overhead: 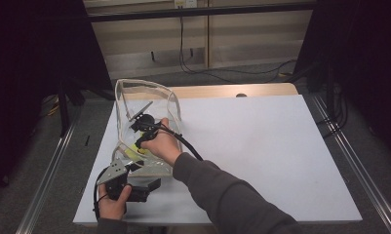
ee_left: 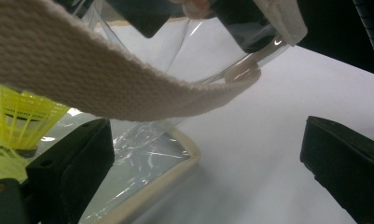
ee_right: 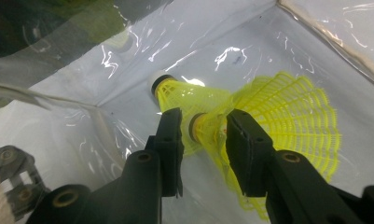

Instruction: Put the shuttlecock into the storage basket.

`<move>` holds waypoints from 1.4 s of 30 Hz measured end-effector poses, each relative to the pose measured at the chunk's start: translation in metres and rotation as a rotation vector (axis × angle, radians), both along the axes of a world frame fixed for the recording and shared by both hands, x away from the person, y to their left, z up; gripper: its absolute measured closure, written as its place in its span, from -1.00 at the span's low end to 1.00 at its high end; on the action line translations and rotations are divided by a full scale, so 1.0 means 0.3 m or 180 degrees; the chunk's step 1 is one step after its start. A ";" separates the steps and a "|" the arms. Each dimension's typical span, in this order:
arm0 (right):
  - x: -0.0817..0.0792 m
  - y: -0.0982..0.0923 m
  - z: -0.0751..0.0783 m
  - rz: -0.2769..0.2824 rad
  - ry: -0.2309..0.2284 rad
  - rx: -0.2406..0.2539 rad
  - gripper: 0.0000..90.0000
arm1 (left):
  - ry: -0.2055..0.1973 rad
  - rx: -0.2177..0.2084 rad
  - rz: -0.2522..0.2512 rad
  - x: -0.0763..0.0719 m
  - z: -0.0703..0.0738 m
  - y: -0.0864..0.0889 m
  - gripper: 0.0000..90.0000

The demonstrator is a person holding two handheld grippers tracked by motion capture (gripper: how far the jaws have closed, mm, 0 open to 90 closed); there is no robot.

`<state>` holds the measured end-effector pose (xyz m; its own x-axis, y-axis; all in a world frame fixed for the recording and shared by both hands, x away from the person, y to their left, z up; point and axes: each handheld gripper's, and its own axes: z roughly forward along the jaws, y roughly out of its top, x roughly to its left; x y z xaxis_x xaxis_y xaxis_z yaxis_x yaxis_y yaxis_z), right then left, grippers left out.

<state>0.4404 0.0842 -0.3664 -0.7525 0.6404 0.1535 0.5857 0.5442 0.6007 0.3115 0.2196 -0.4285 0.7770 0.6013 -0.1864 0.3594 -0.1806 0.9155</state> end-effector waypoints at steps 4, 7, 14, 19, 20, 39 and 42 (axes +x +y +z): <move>-0.009 -0.009 0.013 0.0005 0.0001 -0.0020 0.47 | 0.0002 0.0000 0.0003 0.000 0.000 -0.001 -0.94; -0.011 -0.019 0.022 0.0002 0.0050 -0.0016 0.59 | -0.0005 -0.0012 0.0011 -0.001 0.000 -0.003 -0.94; -0.012 -0.027 0.021 0.0028 0.0130 -0.0042 0.99 | -0.0009 -0.0006 0.0005 -0.002 0.001 -0.003 -0.94; -0.008 -0.025 0.016 0.0032 0.0119 -0.0036 1.00 | -0.0011 -0.0017 0.0015 -0.001 0.000 -0.003 -0.94; -0.007 -0.025 0.016 0.0016 0.0127 -0.0021 1.00 | -0.0022 -0.0014 0.0012 -0.001 0.001 -0.003 -0.94; 0.003 -0.008 -0.025 -0.0053 0.0135 0.0434 1.00 | -0.0017 -0.0011 0.0011 0.000 0.001 -0.001 -0.94; 0.001 -0.004 -0.033 -0.0045 0.0113 0.0360 1.00 | -0.0017 -0.0008 0.0017 0.001 0.001 0.001 -0.94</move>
